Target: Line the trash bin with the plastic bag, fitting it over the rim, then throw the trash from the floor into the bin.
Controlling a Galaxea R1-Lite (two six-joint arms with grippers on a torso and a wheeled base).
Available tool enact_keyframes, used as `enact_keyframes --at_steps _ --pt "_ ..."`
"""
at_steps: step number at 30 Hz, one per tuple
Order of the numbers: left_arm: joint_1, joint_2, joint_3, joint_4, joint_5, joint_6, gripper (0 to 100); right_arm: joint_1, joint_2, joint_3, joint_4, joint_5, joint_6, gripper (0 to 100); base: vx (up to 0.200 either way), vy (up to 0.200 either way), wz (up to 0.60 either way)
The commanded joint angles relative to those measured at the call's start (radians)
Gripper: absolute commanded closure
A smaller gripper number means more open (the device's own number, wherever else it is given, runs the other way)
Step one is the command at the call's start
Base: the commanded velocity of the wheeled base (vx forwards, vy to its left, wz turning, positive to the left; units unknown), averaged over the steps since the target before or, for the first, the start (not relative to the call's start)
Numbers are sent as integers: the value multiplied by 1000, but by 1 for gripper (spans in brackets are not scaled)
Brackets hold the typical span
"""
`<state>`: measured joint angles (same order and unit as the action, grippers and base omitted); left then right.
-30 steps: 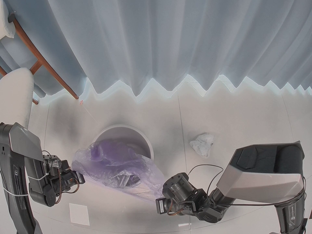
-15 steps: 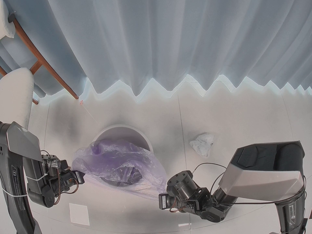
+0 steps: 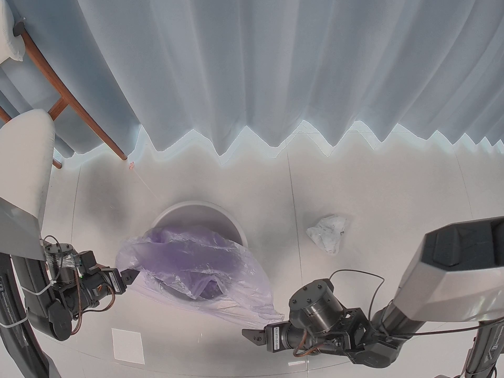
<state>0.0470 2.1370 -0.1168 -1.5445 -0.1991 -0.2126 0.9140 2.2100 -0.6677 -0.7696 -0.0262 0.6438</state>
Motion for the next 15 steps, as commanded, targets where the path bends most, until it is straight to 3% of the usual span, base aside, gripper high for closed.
enact_keyframes --at_steps 1,4,9,15 --pt "-3 -230 83 0 -9 13 0 48 -174 122 1 37 0 0 0 0 0" --pt "-16 -286 109 1 -11 33 0 51 -190 143 0 26 -13 0 0 0 0" --pt "-70 -335 117 1 -8 64 0 45 -211 151 -8 -54 -49 0 0 0 0" --pt "-108 -344 117 3 -28 125 0 42 -199 125 -11 -107 -161 0 0 0 0"
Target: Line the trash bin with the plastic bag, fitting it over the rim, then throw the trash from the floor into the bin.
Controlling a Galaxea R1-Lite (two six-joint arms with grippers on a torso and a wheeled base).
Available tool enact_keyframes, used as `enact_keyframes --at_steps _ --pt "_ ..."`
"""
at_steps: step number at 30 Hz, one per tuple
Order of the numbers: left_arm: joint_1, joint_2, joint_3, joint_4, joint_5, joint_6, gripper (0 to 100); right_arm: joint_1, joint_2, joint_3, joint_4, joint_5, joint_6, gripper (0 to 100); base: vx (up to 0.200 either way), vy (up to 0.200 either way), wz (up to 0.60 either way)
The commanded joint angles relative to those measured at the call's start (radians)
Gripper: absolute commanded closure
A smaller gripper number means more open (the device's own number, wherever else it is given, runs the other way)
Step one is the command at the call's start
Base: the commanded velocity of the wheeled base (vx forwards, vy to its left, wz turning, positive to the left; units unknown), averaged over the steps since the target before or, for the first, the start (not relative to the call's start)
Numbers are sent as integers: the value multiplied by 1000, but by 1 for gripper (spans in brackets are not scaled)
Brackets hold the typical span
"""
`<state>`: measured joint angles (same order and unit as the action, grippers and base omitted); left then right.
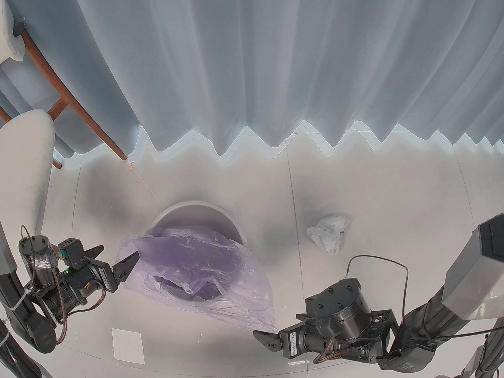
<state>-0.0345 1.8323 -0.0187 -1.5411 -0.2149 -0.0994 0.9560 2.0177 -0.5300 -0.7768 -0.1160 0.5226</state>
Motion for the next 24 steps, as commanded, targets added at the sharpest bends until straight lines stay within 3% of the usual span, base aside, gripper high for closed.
enact_keyframes --at_steps 1,4,8,9,12,15,19,24 --pt "-31 -48 19 1 -20 15 0 0 -5 -18 -6 -19 -52 0 0 0 0" --pt "-31 -91 19 22 -20 49 0 6 0 -18 -7 -17 -78 0 0 0 0" --pt "-35 -225 19 194 -31 135 0 7 29 -24 -15 -14 -139 0 0 0 0" --pt "-44 -312 19 349 -75 178 0 7 56 -33 -25 -14 -167 0 0 0 0" --pt "-56 -441 19 584 -241 267 0 7 105 -41 -104 -14 -188 0 0 0 0" --pt "-42 -499 14 725 -331 333 0 7 158 -41 -213 -17 -207 0 0 0 0" --pt "-48 -455 16 743 -328 408 0 1 197 -59 -315 -37 -257 0 0 0 0" --pt "-44 -326 -58 702 -251 570 0 -11 171 -100 -337 -134 -277 0 0 0 0"
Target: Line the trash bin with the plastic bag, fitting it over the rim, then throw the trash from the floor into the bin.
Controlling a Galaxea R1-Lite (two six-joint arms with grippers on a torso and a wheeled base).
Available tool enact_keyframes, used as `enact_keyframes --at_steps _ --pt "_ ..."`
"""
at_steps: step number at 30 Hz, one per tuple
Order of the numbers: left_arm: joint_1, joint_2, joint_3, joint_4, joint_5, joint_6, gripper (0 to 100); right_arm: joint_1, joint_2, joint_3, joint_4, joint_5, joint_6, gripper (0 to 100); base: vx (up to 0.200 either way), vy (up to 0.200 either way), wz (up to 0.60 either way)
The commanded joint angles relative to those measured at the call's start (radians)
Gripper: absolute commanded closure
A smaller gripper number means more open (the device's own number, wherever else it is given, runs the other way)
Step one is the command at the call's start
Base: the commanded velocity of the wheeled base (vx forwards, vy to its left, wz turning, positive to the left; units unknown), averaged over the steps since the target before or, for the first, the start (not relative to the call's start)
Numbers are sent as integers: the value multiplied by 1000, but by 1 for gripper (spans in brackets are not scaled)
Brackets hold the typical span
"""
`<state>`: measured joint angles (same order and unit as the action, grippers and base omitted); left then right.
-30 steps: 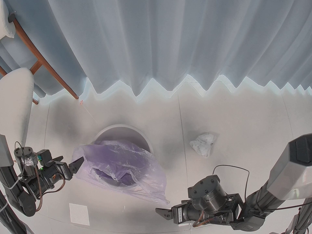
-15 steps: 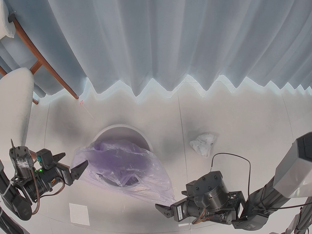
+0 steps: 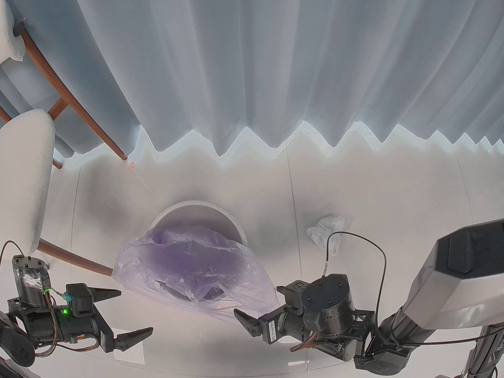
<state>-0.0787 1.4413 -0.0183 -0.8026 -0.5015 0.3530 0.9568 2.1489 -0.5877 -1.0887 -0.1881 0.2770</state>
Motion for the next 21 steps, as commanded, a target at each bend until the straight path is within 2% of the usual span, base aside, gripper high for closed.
enact_keyframes --at_steps 1,2,4,9,13,21 --pt "0 65 -58 -37 35 118 0 -12 40 -43 -25 -62 -32 0 0 0 0" --pt "-7 123 -100 -56 78 164 0 -20 16 -55 -19 -65 -33 0 0 0 0" --pt "-13 163 -130 -76 107 176 0 -29 12 -73 -20 -65 -33 0 0 0 0" --pt "-59 392 -216 -248 216 182 0 -44 17 -100 -22 -67 -33 0 0 0 0" --pt "-119 439 -230 -316 330 152 0 -44 19 -93 -25 -67 -33 0 0 0 0" --pt "-141 446 -307 -322 350 144 0 -46 22 -89 -26 -67 -30 0 0 0 0"
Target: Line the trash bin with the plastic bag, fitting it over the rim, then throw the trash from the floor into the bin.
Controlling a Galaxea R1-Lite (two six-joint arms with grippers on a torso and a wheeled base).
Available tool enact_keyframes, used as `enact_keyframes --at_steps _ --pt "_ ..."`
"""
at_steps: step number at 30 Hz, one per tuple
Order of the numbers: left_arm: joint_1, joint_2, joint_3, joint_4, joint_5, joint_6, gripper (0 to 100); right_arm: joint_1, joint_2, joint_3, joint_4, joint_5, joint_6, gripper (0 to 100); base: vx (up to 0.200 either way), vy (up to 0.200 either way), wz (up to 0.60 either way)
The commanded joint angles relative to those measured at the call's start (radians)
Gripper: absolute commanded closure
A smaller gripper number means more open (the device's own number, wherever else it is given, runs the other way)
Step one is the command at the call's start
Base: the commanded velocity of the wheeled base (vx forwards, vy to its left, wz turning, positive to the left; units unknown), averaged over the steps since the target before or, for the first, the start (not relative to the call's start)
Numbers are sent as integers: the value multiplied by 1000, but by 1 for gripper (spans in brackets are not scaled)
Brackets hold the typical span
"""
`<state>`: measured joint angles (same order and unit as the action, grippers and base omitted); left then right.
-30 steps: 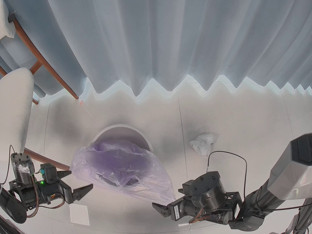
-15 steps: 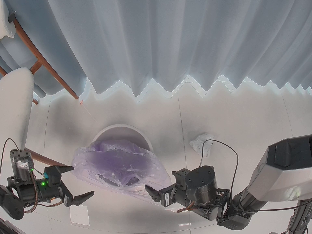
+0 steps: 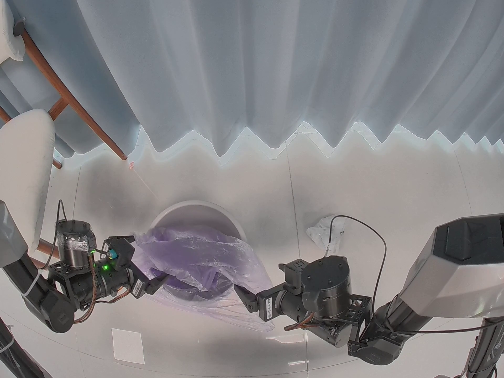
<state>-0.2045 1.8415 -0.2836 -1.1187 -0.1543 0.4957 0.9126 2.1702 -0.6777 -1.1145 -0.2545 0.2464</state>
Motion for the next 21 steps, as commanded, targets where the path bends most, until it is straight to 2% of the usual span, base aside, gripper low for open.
enact_keyframes --at_steps 1,5,15,18,21 --pt "-15 47 -55 -6 4 1 0 -1 -1 1 -1 0 2 0 200 0 0" --pt "-12 56 -117 -1 4 0 0 -4 -7 -8 -1 0 4 0 200 0 0" --pt "23 56 -114 -46 1 -13 0 -69 7 -16 -21 1 2 0 200 0 0" --pt "30 68 -106 -116 -2 -57 0 -86 20 -17 -24 3 2 0 200 0 0" --pt "30 84 -60 -219 -10 -154 0 -103 34 -11 -38 6 4 0 0 0 0"
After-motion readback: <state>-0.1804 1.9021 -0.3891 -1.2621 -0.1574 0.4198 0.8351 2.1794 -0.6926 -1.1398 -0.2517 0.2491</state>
